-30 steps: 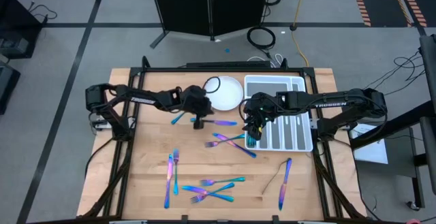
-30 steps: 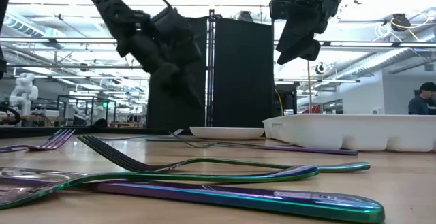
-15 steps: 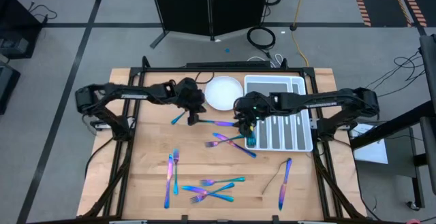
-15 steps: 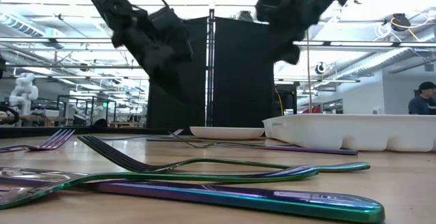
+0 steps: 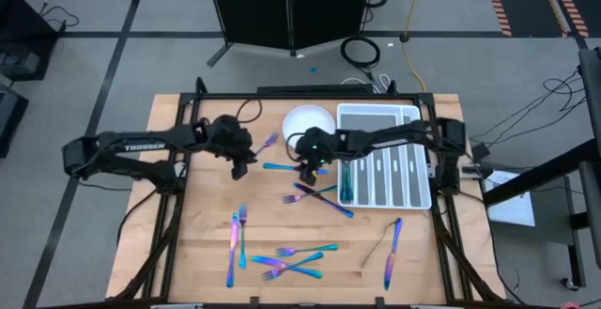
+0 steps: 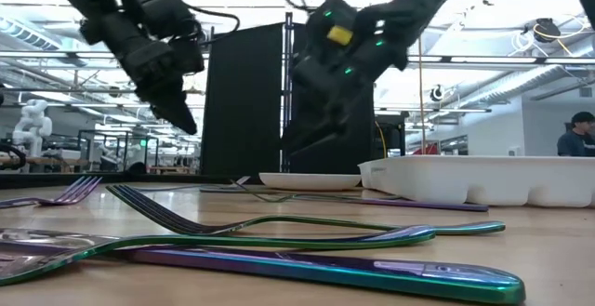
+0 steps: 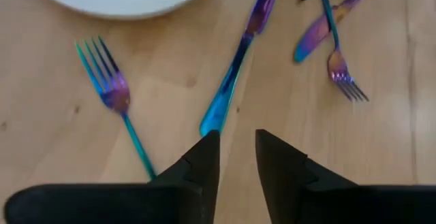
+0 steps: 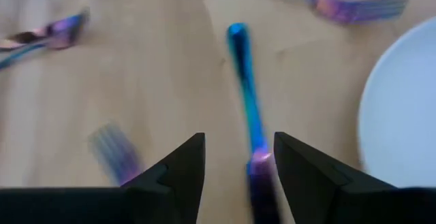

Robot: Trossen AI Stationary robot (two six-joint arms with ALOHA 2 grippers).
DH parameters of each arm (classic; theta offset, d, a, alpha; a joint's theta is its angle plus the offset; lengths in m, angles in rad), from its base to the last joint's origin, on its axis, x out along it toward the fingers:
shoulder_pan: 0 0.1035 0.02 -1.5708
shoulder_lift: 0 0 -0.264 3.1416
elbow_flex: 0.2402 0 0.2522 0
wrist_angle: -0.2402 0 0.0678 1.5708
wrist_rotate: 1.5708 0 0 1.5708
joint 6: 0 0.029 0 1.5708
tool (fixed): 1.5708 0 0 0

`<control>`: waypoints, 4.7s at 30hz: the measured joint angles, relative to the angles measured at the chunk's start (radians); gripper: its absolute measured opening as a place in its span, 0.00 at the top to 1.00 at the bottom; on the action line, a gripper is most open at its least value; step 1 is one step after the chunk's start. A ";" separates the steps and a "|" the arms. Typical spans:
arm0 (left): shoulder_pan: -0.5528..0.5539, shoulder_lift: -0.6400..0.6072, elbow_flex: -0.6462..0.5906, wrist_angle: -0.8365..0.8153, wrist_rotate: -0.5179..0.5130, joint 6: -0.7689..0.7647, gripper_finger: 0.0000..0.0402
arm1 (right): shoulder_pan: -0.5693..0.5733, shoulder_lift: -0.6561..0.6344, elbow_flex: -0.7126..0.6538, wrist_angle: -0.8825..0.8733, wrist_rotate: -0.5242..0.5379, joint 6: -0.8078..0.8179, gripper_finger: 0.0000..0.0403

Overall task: Sort silverware
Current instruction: Put the purple table knife on the white silverware tray, then put the purple knife on the white silverware tray

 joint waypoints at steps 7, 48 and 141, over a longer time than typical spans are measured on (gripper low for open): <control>-0.010 -0.019 -0.039 0.033 -0.002 -0.020 0.74 | 0.022 0.149 0.135 -0.060 0.121 -0.141 0.59; -0.071 0.403 -0.140 0.716 -0.022 0.294 0.74 | 0.031 0.204 0.141 -0.145 0.043 -0.120 1.00; -0.074 0.433 -0.135 0.583 -0.042 0.172 1.00 | 0.029 -0.109 -0.304 0.390 -0.027 0.250 1.00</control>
